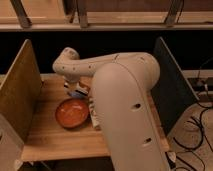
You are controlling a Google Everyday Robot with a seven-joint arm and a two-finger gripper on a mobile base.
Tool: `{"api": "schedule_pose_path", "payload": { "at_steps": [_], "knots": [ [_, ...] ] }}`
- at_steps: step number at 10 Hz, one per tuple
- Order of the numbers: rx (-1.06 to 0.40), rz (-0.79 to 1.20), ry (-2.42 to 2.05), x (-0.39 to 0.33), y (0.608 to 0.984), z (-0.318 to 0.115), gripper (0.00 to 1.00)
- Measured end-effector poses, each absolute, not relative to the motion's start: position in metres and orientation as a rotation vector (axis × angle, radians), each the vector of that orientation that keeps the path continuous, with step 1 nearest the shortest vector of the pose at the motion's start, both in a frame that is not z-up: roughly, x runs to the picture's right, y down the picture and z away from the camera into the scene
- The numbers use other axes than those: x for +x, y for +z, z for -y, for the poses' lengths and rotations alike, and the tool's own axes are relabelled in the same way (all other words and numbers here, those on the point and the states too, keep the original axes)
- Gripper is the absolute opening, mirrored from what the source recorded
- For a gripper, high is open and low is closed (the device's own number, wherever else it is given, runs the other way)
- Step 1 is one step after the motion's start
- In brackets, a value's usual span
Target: Place the eraser on the white sponge
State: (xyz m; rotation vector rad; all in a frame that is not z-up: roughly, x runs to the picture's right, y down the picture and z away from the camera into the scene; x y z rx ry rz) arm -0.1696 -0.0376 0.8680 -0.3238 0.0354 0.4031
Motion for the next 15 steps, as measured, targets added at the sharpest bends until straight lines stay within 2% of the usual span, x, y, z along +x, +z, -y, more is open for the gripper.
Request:
{"api": "schedule_pose_path", "payload": {
  "at_steps": [2,7,11,12,15],
  "knots": [
    [-0.32,-0.033,0.358,-0.162,0.883,0.046,0.0],
    [-0.445,0.03,0.262,-0.183,0.939,0.024,0.0],
    [-0.51,0.083,0.265,-0.202,0.951,0.013,0.02],
    [-0.51,0.082,0.265,-0.201,0.951,0.013,0.1],
    [-0.51,0.082,0.264,-0.201,0.951,0.013,0.41]
  ]
}}
